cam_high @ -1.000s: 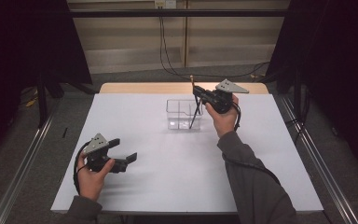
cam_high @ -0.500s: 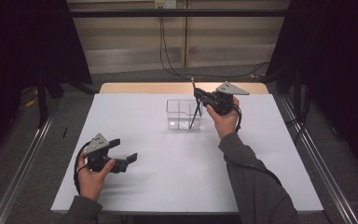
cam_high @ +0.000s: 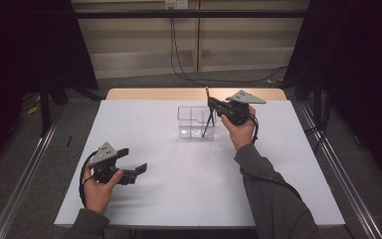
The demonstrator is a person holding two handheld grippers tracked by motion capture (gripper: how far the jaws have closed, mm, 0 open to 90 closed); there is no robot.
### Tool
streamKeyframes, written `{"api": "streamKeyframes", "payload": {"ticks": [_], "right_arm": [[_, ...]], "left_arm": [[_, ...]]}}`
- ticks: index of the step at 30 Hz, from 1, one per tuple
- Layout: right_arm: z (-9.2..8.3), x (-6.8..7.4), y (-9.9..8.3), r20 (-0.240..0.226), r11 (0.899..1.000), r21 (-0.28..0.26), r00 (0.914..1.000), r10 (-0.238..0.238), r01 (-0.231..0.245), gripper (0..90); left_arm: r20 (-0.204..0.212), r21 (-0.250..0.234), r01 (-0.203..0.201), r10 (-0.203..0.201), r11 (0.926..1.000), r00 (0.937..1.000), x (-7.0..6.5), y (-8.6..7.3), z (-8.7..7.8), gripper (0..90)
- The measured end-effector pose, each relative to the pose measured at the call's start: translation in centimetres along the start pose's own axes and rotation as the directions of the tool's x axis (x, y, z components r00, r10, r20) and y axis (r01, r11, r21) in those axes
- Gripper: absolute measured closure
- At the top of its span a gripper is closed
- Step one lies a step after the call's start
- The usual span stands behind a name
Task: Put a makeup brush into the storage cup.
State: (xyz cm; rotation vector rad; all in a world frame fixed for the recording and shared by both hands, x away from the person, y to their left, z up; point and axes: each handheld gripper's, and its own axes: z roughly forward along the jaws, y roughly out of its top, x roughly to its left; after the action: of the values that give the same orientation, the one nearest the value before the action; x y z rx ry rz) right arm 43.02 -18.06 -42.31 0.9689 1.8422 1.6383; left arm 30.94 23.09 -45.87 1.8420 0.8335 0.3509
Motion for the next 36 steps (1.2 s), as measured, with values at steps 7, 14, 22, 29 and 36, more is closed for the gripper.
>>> {"api": "streamKeyframes", "payload": {"ticks": [7, 14, 22, 29, 36], "right_arm": [[-0.1, 0.0, -0.2, -0.004, 1.0, 0.011, 1.0, -0.004, 0.004, 84.1], [-0.3, 0.0, -0.3, 0.004, 1.0, 0.006, 1.0, -0.002, 0.002, 84.1], [-0.6, -0.2, -0.8, 0.013, 1.0, 0.017, 0.9999, 0.012, -0.012, 83.9], [-0.7, -0.3, -1.1, 0.018, 1.0, 0.022, 0.9997, 0.014, -0.014, 83.8], [-0.8, -0.4, -1.4, 0.02, 0.999, 0.041, 0.9997, 0.014, -0.015, 83.8]], "left_arm": [[0.012, -0.003, 0.001, -0.001, 1.0, 0.9999, 0.1, 0.0, 0.0, 4.7], [0.009, 0.001, -0.002, 0.002, 1.0, 1.0, 0.0, 0.0, 0.0, 4.6], [0.008, 0.0, 0.001, -0.001, 1.0, 1.0, -0.1, 0.0, 0.1, 4.7], [0.009, 0.003, -0.003, 0.003, 1.0, 1.0, -0.1, 0.0, 0.1, 4.9], [0.006, 0.007, -0.012, 0.012, 0.9999, 0.9999, -0.1, 0.1, 0.1, 4.9]]}}
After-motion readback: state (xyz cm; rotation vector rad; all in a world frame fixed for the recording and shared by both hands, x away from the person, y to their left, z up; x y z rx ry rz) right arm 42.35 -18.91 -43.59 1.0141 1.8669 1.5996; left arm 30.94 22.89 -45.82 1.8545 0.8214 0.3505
